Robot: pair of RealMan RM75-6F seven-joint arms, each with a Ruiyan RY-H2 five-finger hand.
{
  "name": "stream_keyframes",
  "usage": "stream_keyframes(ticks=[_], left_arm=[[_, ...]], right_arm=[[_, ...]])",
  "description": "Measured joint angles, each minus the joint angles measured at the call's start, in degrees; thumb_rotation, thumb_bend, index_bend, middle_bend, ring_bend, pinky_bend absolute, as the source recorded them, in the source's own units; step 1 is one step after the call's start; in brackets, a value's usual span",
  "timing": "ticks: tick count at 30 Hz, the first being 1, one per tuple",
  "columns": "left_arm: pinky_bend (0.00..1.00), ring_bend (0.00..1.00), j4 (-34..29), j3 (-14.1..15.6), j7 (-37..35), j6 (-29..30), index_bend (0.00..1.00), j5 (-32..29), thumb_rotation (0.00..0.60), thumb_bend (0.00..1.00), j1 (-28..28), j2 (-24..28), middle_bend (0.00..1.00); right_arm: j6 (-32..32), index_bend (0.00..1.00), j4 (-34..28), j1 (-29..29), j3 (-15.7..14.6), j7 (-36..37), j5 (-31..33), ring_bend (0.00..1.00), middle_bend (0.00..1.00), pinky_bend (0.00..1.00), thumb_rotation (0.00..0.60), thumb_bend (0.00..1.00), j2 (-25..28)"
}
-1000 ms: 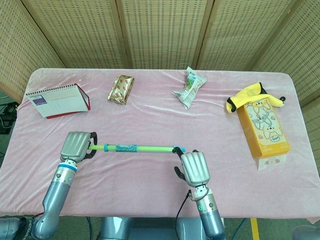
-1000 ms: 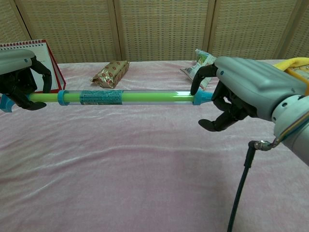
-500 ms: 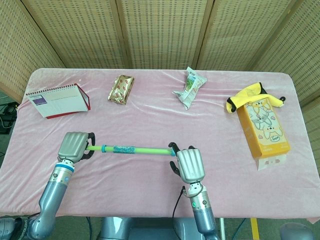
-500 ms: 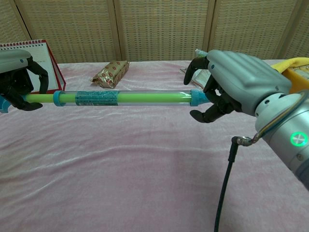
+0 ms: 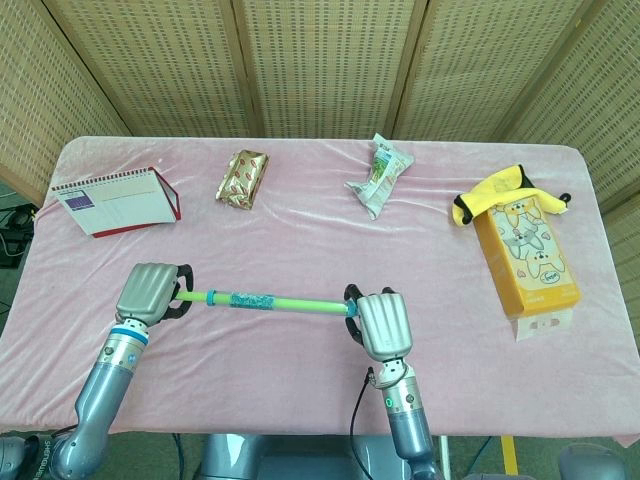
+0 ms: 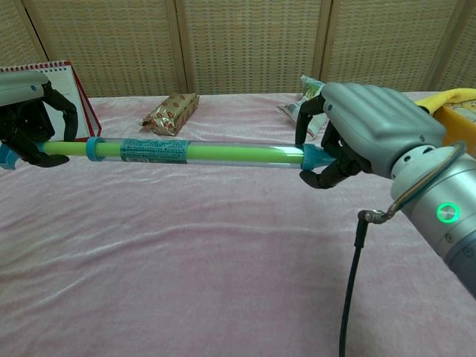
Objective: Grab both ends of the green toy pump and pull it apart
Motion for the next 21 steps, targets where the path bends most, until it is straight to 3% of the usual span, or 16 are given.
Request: stream_keyframes(ticks=[6, 21], left_arm=[[0.81, 0.85, 0.33, 0.44, -0.19, -0.5, 0.85, 0.37, 0.6, 0.67, -0.11, 0.76, 0.94], [0.81, 0.85, 0.15, 1.45, 0.41, -0.58, 0.85, -0.13, 0.6, 0.67, -0.13, 2.27, 0.94]], right_arm=[[0.19, 0.75, 2.16, 0.1, 0.44, 0.31, 0.45, 1.0, 1.0, 0.69, 0.6, 0.47, -0.29], [1.96, 0.76, 2.41, -1.69, 0.92, 3.55, -0.54, 1.0, 1.0, 0.69, 0.6, 0.47, 4.24]])
